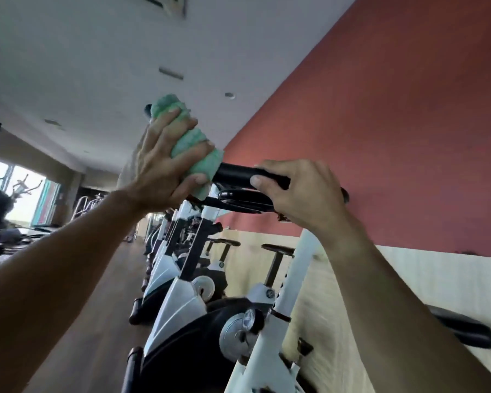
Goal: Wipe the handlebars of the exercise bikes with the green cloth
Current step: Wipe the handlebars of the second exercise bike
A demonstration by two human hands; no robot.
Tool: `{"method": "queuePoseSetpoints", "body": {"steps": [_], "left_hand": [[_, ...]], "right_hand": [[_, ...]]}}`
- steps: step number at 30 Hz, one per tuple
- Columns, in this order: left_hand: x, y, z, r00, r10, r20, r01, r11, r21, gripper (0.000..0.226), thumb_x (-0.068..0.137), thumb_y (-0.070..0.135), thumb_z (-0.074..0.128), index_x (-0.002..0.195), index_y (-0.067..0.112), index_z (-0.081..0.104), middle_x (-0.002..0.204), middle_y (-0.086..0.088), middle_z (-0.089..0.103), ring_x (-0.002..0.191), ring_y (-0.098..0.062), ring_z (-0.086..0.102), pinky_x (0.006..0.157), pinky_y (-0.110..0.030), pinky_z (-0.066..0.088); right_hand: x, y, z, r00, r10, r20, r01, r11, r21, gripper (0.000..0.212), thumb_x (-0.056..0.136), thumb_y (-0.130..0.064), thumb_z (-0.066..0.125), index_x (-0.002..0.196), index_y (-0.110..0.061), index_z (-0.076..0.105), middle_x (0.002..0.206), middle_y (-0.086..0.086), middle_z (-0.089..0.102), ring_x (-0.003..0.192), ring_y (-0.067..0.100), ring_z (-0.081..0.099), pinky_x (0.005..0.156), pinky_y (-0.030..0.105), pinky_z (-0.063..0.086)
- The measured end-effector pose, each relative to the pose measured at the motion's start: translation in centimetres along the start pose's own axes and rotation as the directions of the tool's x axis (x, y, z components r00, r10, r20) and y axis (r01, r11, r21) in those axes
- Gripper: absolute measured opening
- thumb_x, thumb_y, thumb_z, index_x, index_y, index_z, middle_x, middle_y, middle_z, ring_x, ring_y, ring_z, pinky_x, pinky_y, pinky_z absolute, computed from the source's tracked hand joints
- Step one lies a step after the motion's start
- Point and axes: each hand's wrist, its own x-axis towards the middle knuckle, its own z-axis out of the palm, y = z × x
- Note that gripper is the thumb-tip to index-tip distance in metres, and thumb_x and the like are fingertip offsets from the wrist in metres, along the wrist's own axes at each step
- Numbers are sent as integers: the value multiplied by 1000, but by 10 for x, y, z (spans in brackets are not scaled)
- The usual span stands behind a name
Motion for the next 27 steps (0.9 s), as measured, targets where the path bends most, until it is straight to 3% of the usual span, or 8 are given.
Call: {"method": "queuePoseSetpoints", "body": {"steps": [3, 8, 14, 17, 20, 22, 25, 27], "left_hand": [[8, -31, 1, 993, -110, -48, 108, 994, -32, 58, 97, 58, 26, 122, 17, 59, 138, -12, 37, 136, -40, 28, 104, -56, 36], [0, -19, 20, 993, 5, -120, -8, 1000, -28, 56, 98, 58, 23, 126, 21, 54, 138, -12, 35, 137, -38, 27, 108, -59, 33], [2, -54, 22, 992, -27, -123, 20, 998, -60, 65, 94, 69, 14, 131, 25, 44, 141, -11, 29, 139, -41, 26, 109, -59, 34], [0, -53, 25, 986, -103, -128, 86, 987, -136, 63, 96, 66, 13, 133, 23, 42, 144, -10, 25, 142, -45, 23, 116, -51, 22], [-3, -31, 30, 981, -107, -159, 87, 988, -125, 59, 99, 60, 14, 133, 20, 42, 144, -12, 25, 140, -52, 19, 122, -42, 8], [-4, -18, 31, 981, -68, -184, 51, 994, -97, 56, 100, 56, 17, 131, 19, 45, 142, -13, 27, 138, -53, 19, 122, -48, 11], [-6, -11, 30, 983, 40, -177, -53, 996, -69, 53, 99, 55, 22, 130, 20, 47, 140, -13, 31, 137, -47, 22, 112, -63, 27], [-4, -21, 29, 982, 48, -181, -57, 997, -47, 54, 99, 56, 20, 130, 21, 47, 139, -13, 31, 136, -45, 24, 111, -62, 29]], "right_hand": [[2, 1, 5, 999, -33, -28, 32, 999, -33, 28, 90, -48, 65, 117, -43, 69, 101, -13, 76, 92, 16, 70, 85, 41, 55], [4, -6, 8, 995, -91, -36, 88, 992, -91, 42, 90, -41, 66, 115, -66, 42, 87, -8, 77, 80, 13, 71, 78, 37, 57], [5, 2, 12, 993, -101, -56, 97, 993, -65, 24, 88, -41, 67, 105, -57, 63, 79, -16, 75, 65, 1, 67, 64, 26, 51], [6, 5, 15, 990, -114, -84, 110, 993, -50, 21, 88, -43, 67, 108, -44, 72, 87, -22, 75, 74, 6, 69, 68, 34, 55], [6, 4, 16, 986, -138, -93, 134, 989, -56, 29, 85, -48, 60, 113, -51, 64, 90, -22, 75, 78, 10, 70, 69, 38, 57], [6, 4, 16, 984, -156, -87, 151, 987, -58, 31, 85, -48, 58, 115, -52, 59, 89, -20, 75, 79, 13, 71, 69, 40, 57], [5, 6, 15, 985, -150, -89, 145, 988, -57, 22, 88, -41, 64, 108, -37, 74, 88, -18, 76, 77, 13, 71, 68, 39, 56], [5, 6, 15, 988, -135, -79, 130, 989, -63, 23, 91, -44, 61, 108, -37, 74, 84, -20, 75, 71, 11, 70, 67, 34, 55]]}}
